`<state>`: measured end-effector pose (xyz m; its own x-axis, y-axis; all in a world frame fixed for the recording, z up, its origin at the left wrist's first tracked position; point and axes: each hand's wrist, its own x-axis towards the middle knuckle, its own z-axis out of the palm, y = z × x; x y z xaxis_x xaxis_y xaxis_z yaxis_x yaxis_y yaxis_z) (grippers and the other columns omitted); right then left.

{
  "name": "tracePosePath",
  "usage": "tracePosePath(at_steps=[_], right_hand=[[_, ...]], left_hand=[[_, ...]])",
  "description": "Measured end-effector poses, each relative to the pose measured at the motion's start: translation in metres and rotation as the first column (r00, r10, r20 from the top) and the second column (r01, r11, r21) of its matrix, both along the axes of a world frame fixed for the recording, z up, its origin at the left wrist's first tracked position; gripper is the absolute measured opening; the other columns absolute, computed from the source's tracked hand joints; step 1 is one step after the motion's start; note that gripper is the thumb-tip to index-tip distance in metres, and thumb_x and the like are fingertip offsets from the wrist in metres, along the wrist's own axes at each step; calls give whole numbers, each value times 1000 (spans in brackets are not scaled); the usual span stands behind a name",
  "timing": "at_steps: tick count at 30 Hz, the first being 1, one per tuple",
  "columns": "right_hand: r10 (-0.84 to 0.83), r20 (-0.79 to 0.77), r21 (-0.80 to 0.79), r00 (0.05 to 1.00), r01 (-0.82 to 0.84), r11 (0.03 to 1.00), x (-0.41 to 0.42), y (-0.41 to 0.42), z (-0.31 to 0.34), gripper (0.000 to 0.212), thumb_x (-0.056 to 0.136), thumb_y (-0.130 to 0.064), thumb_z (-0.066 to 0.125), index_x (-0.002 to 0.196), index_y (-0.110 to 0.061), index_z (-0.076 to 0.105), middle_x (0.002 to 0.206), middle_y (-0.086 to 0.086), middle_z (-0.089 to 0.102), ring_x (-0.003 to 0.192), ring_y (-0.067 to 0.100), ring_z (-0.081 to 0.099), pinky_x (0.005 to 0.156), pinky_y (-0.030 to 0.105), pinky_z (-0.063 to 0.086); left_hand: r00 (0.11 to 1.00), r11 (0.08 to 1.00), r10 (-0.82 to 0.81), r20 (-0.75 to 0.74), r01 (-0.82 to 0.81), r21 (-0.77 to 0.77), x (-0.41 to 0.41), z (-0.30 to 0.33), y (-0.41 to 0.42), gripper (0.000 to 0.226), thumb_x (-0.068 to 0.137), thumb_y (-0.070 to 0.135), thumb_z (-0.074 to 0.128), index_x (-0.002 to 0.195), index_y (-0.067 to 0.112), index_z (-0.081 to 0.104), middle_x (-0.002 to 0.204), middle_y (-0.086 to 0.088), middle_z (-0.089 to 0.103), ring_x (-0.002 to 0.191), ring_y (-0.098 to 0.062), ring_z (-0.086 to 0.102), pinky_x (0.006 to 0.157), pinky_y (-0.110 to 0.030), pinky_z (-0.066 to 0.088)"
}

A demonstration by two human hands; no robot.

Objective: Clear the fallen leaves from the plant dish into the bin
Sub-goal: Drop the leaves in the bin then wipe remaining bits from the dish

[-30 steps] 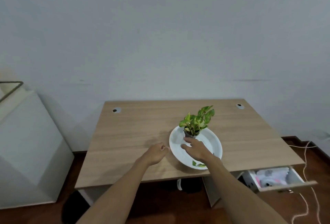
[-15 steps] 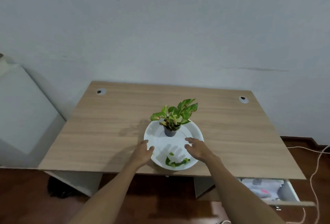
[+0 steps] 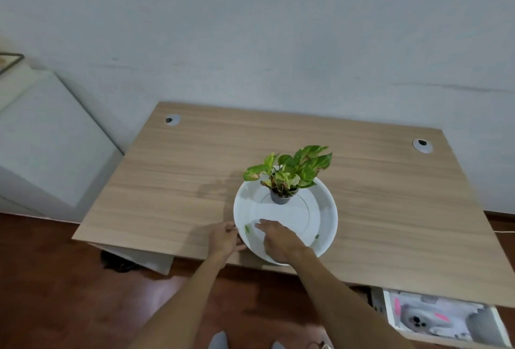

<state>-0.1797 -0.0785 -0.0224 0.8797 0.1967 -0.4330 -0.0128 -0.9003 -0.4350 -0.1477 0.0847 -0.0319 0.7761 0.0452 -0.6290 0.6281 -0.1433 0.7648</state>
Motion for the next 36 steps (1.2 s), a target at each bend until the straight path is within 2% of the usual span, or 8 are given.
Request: tracePosePath(at_steps=[4,9,16,21,23,26,31,36], right_hand=[[171,49,-155,984,-162,975,11,19,-10,62,92,-13,55,149,-13,32,158,7,28,141,33,29,109,46,34],[295,126,-333,947,-240,912,9,20,-13,62,89,-16,59,146,-13,33,153,12,33,134,39,31,105,46,34],[398,52,-269,916,-371,889,-18,-18,-1,48,94,-7,47,140,-20,52,144,5,49,124,31,46,96,44,43],[180,86,-159,980,-165,973,-19,-24,7,53,94,-9,45,146,-17,42,151,4,44,137,26,42,110,41,38],[99,49,-130,994,-92,987,-14,-19,6,52,103,-31,33,152,-14,30,159,4,30,146,23,28,116,40,31],[77,-9,-109,997,-77,991,-18,-14,1,108,75,-79,-13,154,-13,23,163,1,18,151,19,14,119,43,27],[64,47,-46,997,-62,997,-53,-15,3,86,87,-72,6,145,-18,40,159,0,29,148,16,22,115,46,34],[-118,34,-45,992,120,992,-39,-31,1,109,73,-79,-6,152,-14,29,163,3,21,151,18,13,123,34,14]], left_hand=[[1000,1000,-24,-17,24,-7,4,1,-3,7,91,3,57,90,2,64,88,-19,68,73,-28,67,56,-30,59],[999,998,-3,-34,1,-64,7,1,-1,8,89,-2,57,87,3,62,89,-18,68,70,-27,67,54,-29,59],[997,995,6,-83,-15,-102,8,8,1,9,90,-3,56,89,6,56,103,-19,64,86,-33,68,63,-35,59],[994,995,-8,-111,-3,-98,9,3,3,16,89,1,58,106,1,58,105,-21,67,85,-32,71,57,-31,59],[996,997,4,-84,-11,-82,11,-1,2,11,89,1,58,100,3,58,103,-22,67,83,-31,71,59,-33,60],[998,998,27,-61,-31,-58,15,-5,-1,9,90,0,56,98,4,55,104,-22,64,85,-32,69,61,-36,61],[997,999,7,-74,-10,-47,17,-8,-3,10,91,-1,56,100,3,54,107,-21,61,89,-33,67,75,-45,59],[997,999,6,-76,-9,-35,17,-3,-5,12,91,-1,56,103,0,55,107,-20,60,89,-32,66,70,-40,59]])
